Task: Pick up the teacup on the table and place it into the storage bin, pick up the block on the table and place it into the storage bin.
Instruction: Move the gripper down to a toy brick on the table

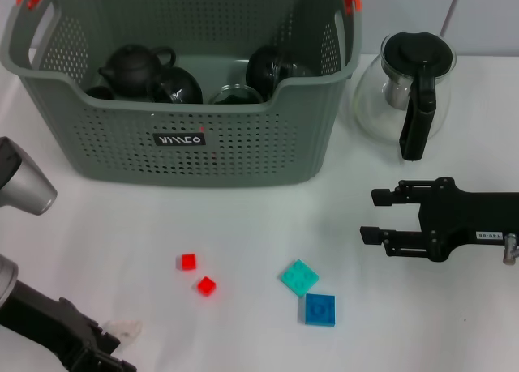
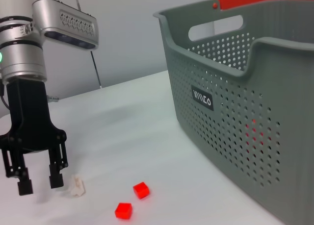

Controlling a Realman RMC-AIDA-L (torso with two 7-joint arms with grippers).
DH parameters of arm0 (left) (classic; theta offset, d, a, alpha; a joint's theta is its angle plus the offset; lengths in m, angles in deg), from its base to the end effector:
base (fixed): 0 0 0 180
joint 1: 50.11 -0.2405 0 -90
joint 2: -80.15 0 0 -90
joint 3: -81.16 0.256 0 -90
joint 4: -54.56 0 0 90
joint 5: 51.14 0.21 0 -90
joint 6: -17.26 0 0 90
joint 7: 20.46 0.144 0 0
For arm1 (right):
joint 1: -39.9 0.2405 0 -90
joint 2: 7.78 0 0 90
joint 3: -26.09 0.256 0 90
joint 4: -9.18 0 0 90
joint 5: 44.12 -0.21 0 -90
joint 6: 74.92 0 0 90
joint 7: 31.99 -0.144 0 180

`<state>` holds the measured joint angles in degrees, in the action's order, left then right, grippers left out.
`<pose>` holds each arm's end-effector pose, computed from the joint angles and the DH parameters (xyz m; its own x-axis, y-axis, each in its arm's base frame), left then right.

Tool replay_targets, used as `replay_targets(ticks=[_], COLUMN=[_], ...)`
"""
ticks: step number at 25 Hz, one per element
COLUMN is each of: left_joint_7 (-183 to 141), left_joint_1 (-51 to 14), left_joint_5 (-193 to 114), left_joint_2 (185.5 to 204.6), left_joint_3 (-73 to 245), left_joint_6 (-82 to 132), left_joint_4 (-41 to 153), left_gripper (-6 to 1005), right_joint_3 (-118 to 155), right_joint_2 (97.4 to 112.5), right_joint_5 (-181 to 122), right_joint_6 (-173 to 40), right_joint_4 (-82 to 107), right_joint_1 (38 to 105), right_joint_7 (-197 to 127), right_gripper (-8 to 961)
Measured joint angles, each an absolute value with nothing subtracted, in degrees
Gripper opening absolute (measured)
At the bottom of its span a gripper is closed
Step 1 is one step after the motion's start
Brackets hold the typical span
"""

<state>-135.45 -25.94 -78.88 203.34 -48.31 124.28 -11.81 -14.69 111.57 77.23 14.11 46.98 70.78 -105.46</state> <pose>-0.2908 0.2640 0.0168 0.6495 0.7267 -0.2239 0.7296 -0.6785 -0.0856 0.2687 0.3232 -0.0129 0.8838 -0.2733 -0.3797 -0.3492 -0.9255 -0.1468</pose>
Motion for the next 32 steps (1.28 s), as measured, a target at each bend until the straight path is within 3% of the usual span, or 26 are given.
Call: replay_targets(ticks=[32], left_joint_7=[-134.7], left_joint_1=[-22.9], left_joint_5=[-79.4], left_joint_2=[204.18], left_joint_3=[-48.5], left_joint_6=[114.9], left_joint_4=[-11.8], left_gripper=[568], right_joint_3=[-14.7], right_joint_2=[111.57], right_joint_5=[77.2], right_joint_6=[14.5], right_joint_4=[47.1], right_joint_1=[70.2], right_joint_7=[-105.6], right_gripper=[684])
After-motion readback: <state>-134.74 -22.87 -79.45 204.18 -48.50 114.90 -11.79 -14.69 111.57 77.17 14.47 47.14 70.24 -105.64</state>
